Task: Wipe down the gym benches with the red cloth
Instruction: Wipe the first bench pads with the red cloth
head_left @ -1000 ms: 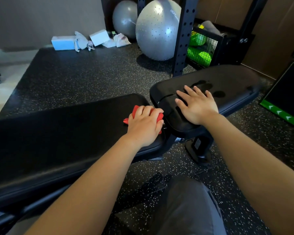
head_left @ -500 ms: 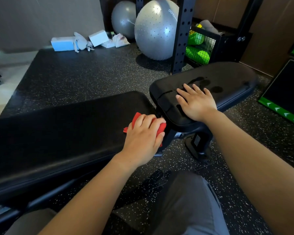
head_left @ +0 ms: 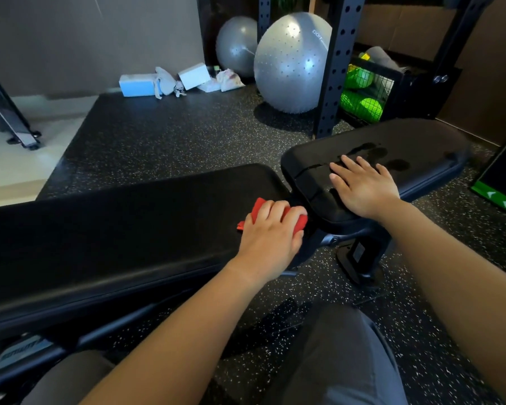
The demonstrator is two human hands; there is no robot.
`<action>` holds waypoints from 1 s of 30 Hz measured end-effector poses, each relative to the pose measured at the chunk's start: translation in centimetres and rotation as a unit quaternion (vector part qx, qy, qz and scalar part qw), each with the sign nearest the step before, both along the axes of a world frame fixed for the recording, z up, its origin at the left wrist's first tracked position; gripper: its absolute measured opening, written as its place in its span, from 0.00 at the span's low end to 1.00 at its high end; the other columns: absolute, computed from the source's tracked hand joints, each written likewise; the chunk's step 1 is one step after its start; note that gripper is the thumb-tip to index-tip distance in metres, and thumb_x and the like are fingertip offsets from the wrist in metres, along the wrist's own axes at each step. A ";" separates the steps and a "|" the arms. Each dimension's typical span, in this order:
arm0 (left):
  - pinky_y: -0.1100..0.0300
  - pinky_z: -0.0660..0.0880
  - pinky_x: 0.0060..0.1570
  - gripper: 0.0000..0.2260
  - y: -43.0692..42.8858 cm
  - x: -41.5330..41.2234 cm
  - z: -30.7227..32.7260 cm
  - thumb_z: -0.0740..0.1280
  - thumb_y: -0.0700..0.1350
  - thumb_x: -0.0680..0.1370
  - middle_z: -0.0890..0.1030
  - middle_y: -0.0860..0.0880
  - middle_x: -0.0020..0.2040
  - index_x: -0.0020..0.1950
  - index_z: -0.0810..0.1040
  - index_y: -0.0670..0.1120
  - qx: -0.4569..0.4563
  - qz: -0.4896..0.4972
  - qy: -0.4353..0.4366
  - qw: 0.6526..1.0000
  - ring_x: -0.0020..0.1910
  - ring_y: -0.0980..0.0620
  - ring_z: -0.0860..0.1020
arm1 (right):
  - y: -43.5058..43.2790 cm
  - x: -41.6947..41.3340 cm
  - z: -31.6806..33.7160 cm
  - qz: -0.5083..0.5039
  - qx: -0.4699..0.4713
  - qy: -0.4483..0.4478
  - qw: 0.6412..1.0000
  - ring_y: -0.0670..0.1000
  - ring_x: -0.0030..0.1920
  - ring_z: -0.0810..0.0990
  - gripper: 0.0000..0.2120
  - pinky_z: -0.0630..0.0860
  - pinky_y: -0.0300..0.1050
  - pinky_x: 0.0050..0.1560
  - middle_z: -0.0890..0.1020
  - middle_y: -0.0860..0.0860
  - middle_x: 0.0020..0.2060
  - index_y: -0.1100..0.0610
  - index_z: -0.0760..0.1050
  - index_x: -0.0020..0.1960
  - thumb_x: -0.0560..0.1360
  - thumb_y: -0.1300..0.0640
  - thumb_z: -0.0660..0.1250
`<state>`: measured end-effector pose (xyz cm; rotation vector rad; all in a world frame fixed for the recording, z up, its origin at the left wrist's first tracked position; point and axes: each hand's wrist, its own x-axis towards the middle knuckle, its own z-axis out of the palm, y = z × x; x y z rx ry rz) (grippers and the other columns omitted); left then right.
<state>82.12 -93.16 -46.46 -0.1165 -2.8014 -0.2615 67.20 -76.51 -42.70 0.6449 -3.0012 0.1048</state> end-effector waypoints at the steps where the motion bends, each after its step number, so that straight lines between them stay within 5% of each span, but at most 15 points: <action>1: 0.46 0.67 0.63 0.17 -0.9 0.4 0.0 0.58 0.53 0.80 0.68 0.51 0.66 0.68 0.66 0.54 0.001 0.006 -0.002 1.000 0.68 0.48 0.63 | 0.0 0.0 0.1 -0.001 0.000 -0.005 1.000 0.52 0.77 0.47 0.25 0.45 0.55 0.74 0.51 0.46 0.77 0.45 0.54 0.77 0.82 0.43 0.41; 12: 0.50 0.62 0.66 0.18 -12.7 5.9 0.6 0.54 0.55 0.81 0.65 0.51 0.69 0.71 0.61 0.57 0.030 0.135 -0.068 0.988 0.69 0.51 0.61 | 0.0 0.0 0.0 -0.005 0.015 -0.008 1.000 0.51 0.77 0.48 0.25 0.46 0.56 0.74 0.51 0.45 0.77 0.44 0.54 0.77 0.81 0.42 0.41; 30: 0.46 0.57 0.68 0.18 -8.9 0.4 0.4 0.54 0.53 0.81 0.63 0.51 0.70 0.71 0.61 0.56 0.050 0.140 -0.052 0.988 0.70 0.49 0.58 | -1.0 -0.7 0.4 -0.008 0.045 -0.020 0.999 0.52 0.77 0.45 0.27 0.43 0.59 0.73 0.47 0.45 0.78 0.44 0.49 0.78 0.80 0.39 0.40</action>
